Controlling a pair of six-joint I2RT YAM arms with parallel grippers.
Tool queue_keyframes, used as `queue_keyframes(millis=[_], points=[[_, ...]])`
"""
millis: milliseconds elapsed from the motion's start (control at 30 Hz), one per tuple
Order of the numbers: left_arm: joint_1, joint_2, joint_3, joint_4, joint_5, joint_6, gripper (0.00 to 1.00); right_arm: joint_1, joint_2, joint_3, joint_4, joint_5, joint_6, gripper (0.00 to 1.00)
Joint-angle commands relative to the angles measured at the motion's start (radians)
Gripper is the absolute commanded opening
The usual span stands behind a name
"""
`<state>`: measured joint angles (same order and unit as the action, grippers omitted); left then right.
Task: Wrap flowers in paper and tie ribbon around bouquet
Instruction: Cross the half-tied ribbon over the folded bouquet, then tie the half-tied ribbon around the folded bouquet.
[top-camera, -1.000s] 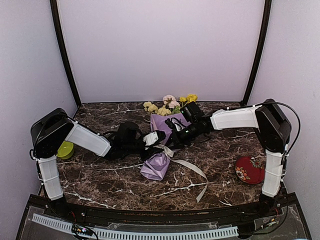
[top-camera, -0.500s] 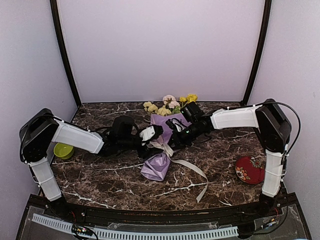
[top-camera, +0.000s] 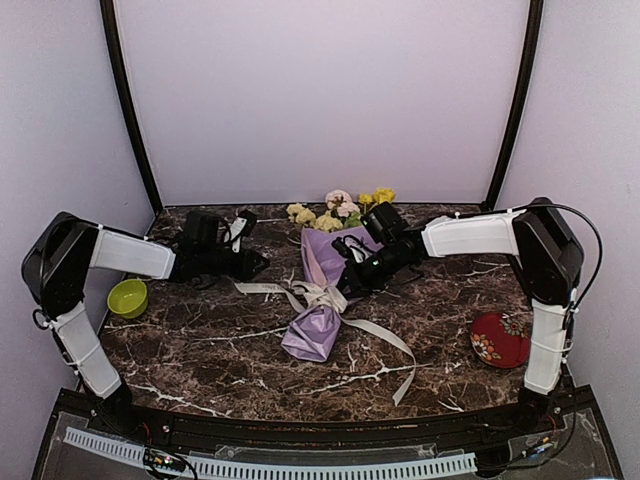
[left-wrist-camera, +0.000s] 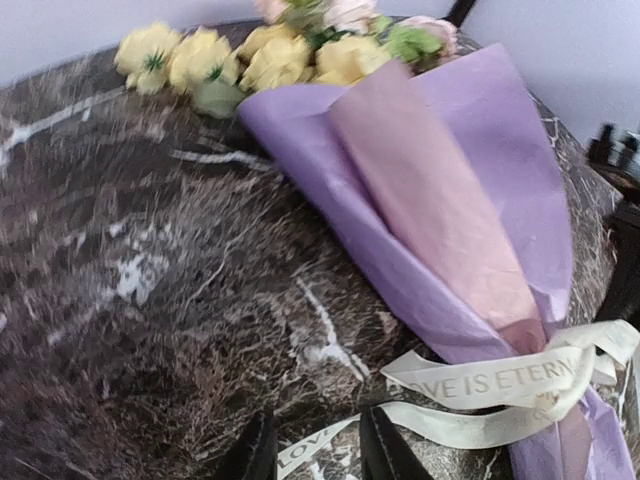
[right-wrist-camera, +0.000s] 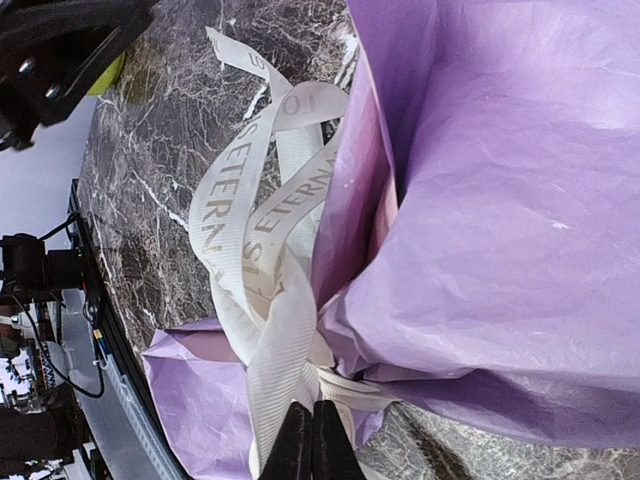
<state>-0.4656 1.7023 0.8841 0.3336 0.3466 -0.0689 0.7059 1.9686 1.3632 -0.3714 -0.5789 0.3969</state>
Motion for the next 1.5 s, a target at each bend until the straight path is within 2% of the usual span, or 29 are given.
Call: queue_keyframes(millis=[0,133,233,467,533,667,833,967,1133,1267,1467], points=[[0.009,0.096,0.021,-0.067,0.097,-0.275,0.32,0.0,-0.045,0.015,0.001,0.013,-0.01,0.0],[0.003,0.118,-0.026,0.117,0.207,-0.266,0.41,0.001,-0.046,0.006,0.002,0.014,-0.007,0.0],[-0.006,0.12,-0.038,0.186,0.263,-0.164,0.49,0.001,-0.048,0.001,0.007,0.016,-0.004,0.0],[-0.07,0.153,0.05,0.026,0.084,0.089,0.53,0.001,-0.05,0.003,0.009,0.016,0.0,0.0],[-0.073,0.165,0.072,-0.007,0.053,0.125,0.53,0.001,-0.051,0.008,0.005,0.016,-0.001,0.0],[-0.08,0.18,0.087,-0.03,0.089,0.186,0.54,0.001,-0.048,0.009,0.005,0.017,-0.001,0.0],[-0.088,0.207,0.119,-0.03,-0.01,0.184,0.55,0.001,-0.047,0.006,0.005,0.014,0.0,0.0],[-0.095,0.209,0.12,-0.012,0.059,0.215,0.54,0.001,-0.05,0.006,0.0,0.016,-0.005,0.0],[-0.107,0.209,0.107,-0.031,0.068,0.308,0.56,0.001,-0.048,0.005,0.001,0.013,-0.006,0.0],[-0.107,0.21,0.11,-0.033,0.087,0.312,0.59,0.001,-0.048,0.004,-0.001,0.013,-0.007,0.0],[-0.11,0.221,0.118,0.009,0.061,0.32,0.57,0.001,-0.049,0.001,0.001,0.01,-0.006,0.0]])
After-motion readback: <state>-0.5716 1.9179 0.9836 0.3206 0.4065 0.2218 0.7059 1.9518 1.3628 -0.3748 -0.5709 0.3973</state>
